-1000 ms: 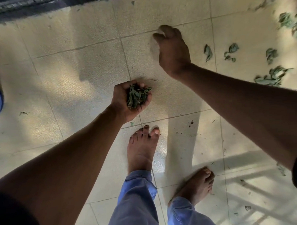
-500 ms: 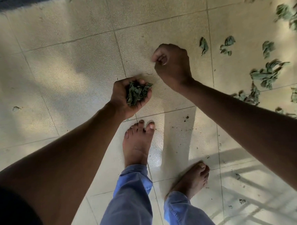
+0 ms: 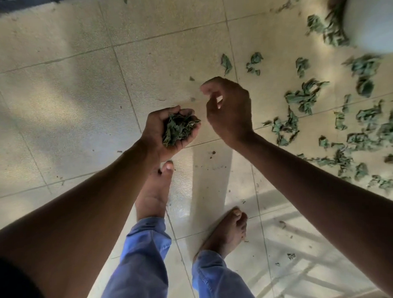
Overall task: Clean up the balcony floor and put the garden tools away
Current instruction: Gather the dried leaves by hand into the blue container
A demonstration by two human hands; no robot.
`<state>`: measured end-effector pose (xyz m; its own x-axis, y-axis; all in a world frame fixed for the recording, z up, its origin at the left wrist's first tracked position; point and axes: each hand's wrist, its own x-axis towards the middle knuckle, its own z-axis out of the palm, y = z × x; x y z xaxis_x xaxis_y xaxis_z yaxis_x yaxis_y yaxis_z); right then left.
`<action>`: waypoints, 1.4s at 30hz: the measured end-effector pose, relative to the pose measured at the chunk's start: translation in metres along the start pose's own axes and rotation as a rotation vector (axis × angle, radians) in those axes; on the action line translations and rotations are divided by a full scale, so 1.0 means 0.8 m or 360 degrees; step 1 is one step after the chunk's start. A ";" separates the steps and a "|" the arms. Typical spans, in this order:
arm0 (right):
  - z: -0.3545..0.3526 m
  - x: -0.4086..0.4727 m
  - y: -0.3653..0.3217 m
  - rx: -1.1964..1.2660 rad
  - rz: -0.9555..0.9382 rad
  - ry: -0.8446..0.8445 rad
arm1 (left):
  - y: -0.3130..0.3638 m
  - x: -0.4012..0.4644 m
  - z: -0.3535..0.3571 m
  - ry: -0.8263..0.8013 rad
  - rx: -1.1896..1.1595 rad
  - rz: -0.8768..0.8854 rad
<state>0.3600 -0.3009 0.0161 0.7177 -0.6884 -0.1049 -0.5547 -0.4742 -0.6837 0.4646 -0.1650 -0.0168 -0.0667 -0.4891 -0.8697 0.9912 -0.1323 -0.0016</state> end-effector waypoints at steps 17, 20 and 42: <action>0.014 0.025 0.126 -0.0813 -0.0126 -0.0403 | -0.030 -0.010 -0.014 0.0077 0.0172 -0.0056; 0.007 -0.018 0.113 -0.0457 0.0087 -0.0211 | -0.046 -0.012 -0.015 0.0132 0.0158 -0.0018; -0.079 -0.180 0.000 -0.0306 0.0116 0.0125 | -0.175 -0.027 0.100 -0.0007 0.0089 0.0155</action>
<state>0.2304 -0.2362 0.0767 0.6420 -0.7617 -0.0873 -0.6794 -0.5125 -0.5251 0.3178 -0.2050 0.0418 0.0289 -0.5056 -0.8623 0.9851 -0.1317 0.1103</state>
